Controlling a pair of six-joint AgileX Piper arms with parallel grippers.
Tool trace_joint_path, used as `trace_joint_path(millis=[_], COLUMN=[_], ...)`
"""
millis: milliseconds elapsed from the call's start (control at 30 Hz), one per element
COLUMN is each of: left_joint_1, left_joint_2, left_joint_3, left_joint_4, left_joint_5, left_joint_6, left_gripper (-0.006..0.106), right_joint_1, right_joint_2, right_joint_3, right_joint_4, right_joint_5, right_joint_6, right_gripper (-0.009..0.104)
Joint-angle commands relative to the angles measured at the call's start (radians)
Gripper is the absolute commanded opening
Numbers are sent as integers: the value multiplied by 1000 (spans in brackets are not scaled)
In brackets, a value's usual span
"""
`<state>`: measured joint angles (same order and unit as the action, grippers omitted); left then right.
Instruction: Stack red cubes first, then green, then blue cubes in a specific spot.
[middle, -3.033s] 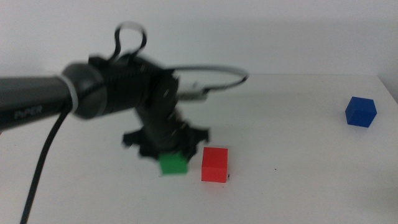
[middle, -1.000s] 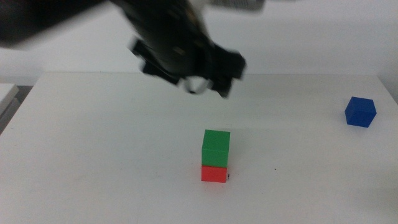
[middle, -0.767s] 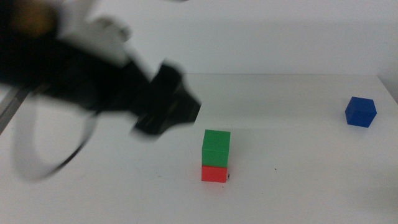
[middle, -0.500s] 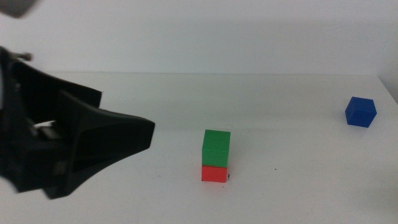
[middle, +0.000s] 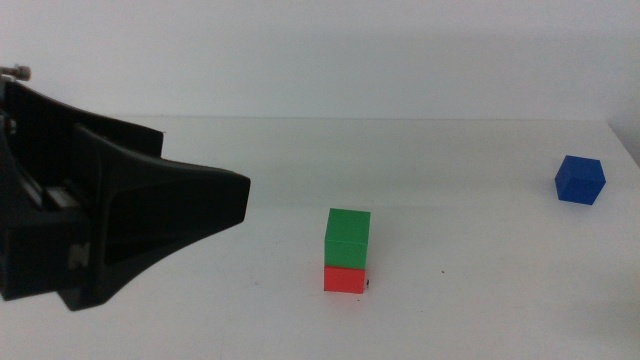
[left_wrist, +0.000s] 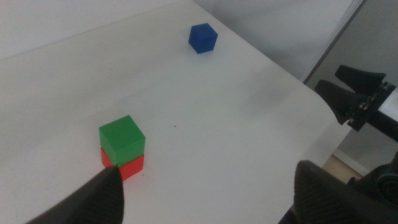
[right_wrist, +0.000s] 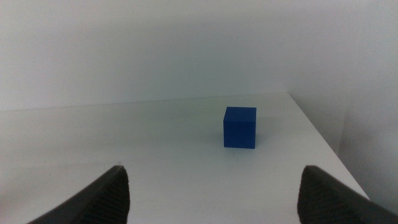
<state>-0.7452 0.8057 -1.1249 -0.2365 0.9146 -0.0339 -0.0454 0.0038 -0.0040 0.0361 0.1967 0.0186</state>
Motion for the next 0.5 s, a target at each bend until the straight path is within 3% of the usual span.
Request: trace_joint_path(millis=[0,233,367,467], left_joint_1=[-3,-3,-3,-3], left_joint_2=[-5,-5,-5,-3], left_joint_3=[5,5,5,5], left_joint_4=[1,26,49,87], left_joint_5=[-19,-39,-54,-78], left_joint_6=[0,0,-55,-80], left_gripper=[94,94,94,94], right_joint_1=[-5,-5,-5,-5], right_joint_2=[-4,-4,-4,35], right_joint_3=[4,4,4,-60], right_joint_4=[-8,-8,8,21], right_joint_5=[-11,-94,-256,-168], right_joint_6=[-9,-9,-19,-19], right_gripper=[92,92,92,92])
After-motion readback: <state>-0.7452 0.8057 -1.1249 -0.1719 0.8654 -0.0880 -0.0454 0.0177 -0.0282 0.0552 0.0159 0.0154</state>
